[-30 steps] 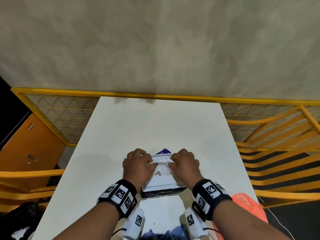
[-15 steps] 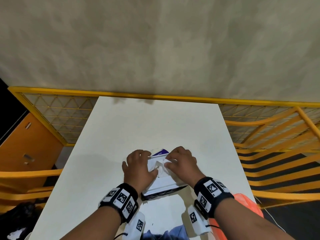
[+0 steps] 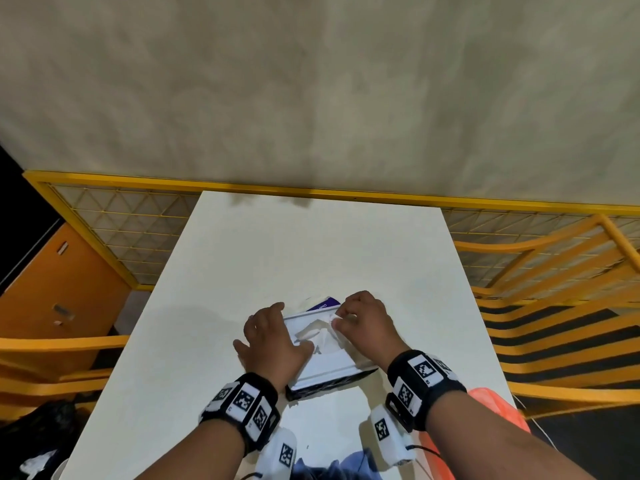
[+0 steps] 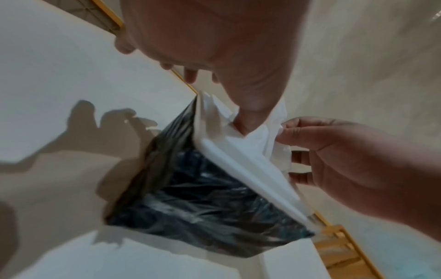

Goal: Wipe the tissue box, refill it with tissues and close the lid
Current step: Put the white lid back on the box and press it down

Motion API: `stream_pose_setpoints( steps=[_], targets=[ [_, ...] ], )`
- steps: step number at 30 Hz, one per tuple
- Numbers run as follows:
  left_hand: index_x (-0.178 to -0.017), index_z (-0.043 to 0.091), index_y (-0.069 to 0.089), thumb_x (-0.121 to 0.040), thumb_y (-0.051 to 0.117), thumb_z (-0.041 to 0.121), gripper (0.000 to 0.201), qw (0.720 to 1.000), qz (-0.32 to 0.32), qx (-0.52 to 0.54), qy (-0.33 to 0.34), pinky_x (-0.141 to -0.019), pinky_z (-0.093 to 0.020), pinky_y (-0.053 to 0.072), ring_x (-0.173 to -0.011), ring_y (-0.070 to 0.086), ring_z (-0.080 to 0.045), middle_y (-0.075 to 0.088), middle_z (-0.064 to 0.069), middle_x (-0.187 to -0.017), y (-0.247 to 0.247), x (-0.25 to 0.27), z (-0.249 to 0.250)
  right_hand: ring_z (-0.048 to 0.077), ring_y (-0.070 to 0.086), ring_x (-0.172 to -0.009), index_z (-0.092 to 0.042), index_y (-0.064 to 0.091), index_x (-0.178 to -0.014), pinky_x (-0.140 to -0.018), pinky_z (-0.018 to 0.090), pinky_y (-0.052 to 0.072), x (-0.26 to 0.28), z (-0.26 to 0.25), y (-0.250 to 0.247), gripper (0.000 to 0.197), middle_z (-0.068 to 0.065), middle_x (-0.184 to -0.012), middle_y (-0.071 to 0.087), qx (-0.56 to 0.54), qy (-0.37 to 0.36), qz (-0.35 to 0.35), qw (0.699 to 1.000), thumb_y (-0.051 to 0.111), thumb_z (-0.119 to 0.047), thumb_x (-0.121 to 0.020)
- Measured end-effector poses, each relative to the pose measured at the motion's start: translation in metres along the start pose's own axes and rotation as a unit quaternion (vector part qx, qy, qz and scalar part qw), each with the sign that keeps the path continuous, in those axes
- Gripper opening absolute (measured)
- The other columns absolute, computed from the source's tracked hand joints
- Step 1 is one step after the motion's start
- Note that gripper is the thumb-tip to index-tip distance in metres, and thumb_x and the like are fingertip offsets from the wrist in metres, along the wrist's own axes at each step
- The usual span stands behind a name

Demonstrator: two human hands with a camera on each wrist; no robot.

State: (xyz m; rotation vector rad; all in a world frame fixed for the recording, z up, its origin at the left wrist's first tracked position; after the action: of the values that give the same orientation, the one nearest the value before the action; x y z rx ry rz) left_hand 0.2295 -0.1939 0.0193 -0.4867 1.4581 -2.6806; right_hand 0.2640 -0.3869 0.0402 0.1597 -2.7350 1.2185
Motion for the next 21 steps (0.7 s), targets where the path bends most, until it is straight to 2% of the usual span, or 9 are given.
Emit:
stream_pose_setpoints(
  steps=[4,7,9,11,14,16,18,19,21],
  targets=[
    [-0.151,0.032,0.013,-0.075,0.065,0.061,0.096,0.999,-0.025,-0.039,-0.027,-0.112,-0.06,0.021,-0.148,0.01,-0.028,0.021,0.002,-0.155,0.004,-0.008,0.006,0.013,0.044,-0.111,-0.034,0.063,-0.082,-0.092,0.034,0.042,0.0,0.002,0.0,0.006,-0.016,-0.104,0.049,0.014,0.003,-0.009,1.0,0.068,-0.031,-0.084],
    [-0.153,0.031,0.015,-0.075,0.065,0.055,0.095,1.0,-0.027,0.01,0.002,-0.115,-0.057,0.022,-0.148,0.011,-0.027,0.021,0.001,-0.155,0.0,-0.004,0.004,0.013,0.045,-0.111,-0.037,0.059,-0.078,-0.092,0.035,0.042,0.001,0.002,-0.001,0.012,-0.017,-0.105,0.05,0.012,0.006,-0.013,1.0,0.068,-0.032,-0.083],
    [-0.153,0.03,0.019,-0.069,0.06,0.062,0.099,0.998,-0.015,0.049,0.034,-0.115,-0.052,0.027,-0.145,0.019,-0.026,0.025,0.0,-0.153,-0.007,0.006,-0.001,0.013,0.046,-0.111,-0.037,0.061,-0.08,-0.094,0.037,0.043,0.001,0.003,-0.001,0.009,-0.017,-0.105,0.051,0.001,0.006,-0.017,1.0,0.069,-0.035,-0.081],
    [-0.151,0.029,0.023,-0.062,0.055,0.074,0.105,0.996,-0.004,0.051,0.071,-0.11,-0.046,0.034,-0.137,0.027,-0.025,0.029,0.001,-0.146,-0.01,0.019,-0.009,0.011,0.048,-0.111,-0.036,0.066,-0.092,-0.096,0.037,0.044,0.003,0.004,-0.005,0.013,-0.018,-0.108,0.051,-0.025,-0.009,-0.011,1.0,0.071,-0.037,-0.08],
    [-0.15,0.028,0.023,-0.056,0.069,0.081,0.117,0.992,-0.031,0.057,0.11,-0.106,-0.035,0.036,-0.131,0.031,-0.018,0.028,0.007,-0.137,0.001,0.039,-0.031,0.013,0.053,-0.113,-0.028,0.061,-0.121,-0.099,0.034,0.044,0.013,0.017,-0.023,0.037,-0.009,-0.122,0.051,-0.095,0.021,0.04,0.995,0.069,-0.032,-0.086],
    [-0.152,0.027,0.018,-0.055,0.08,0.074,0.124,0.985,-0.074,0.129,0.089,-0.109,-0.032,0.038,-0.131,0.034,-0.01,0.023,0.014,-0.133,0.014,0.044,-0.048,0.014,0.054,-0.113,-0.024,0.055,-0.131,-0.096,0.031,0.045,0.032,0.036,-0.028,0.044,-0.004,-0.129,0.051,-0.16,0.103,0.052,0.98,0.066,-0.031,-0.089],
    [-0.155,0.026,0.016,-0.062,0.087,0.055,0.12,0.973,-0.11,0.193,0.054,-0.109,-0.034,0.044,-0.133,0.04,-0.009,0.025,0.015,-0.133,0.024,0.044,-0.06,0.013,0.058,-0.108,-0.023,0.057,-0.129,-0.093,0.033,0.048,0.055,0.051,-0.02,0.042,-0.004,-0.126,0.057,-0.2,0.154,0.008,0.968,0.066,-0.029,-0.088],
    [-0.153,0.029,0.021,-0.067,0.087,0.045,0.11,0.97,-0.118,0.205,0.054,-0.107,-0.033,0.046,-0.131,0.045,-0.009,0.031,0.015,-0.133,0.024,0.044,-0.06,0.012,0.062,-0.103,-0.025,0.062,-0.121,-0.091,0.037,0.051,0.065,0.055,-0.012,0.034,-0.005,-0.121,0.063,-0.213,0.16,-0.023,0.964,0.065,-0.026,-0.088],
    [-0.142,0.045,0.037,-0.074,0.08,0.033,0.081,0.97,-0.11,0.2,0.087,-0.101,-0.031,0.05,-0.122,0.054,-0.009,0.047,0.017,-0.127,0.023,0.038,-0.054,0.008,0.066,-0.091,-0.03,0.07,-0.103,-0.088,0.038,0.055,0.075,0.054,0.001,0.019,-0.009,-0.105,0.071,-0.228,0.147,-0.056,0.961,0.063,-0.021,-0.088]
  ],
)
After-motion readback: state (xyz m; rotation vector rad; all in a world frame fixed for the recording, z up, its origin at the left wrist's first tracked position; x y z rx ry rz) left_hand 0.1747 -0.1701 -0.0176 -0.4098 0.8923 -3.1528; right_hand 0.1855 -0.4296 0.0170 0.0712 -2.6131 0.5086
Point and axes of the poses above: each hand's wrist, its own x-axis away from the middle knuckle, its own y-axis out of the palm, z = x × y, the point moved 4 cm from there along -x, towards the middle knuckle
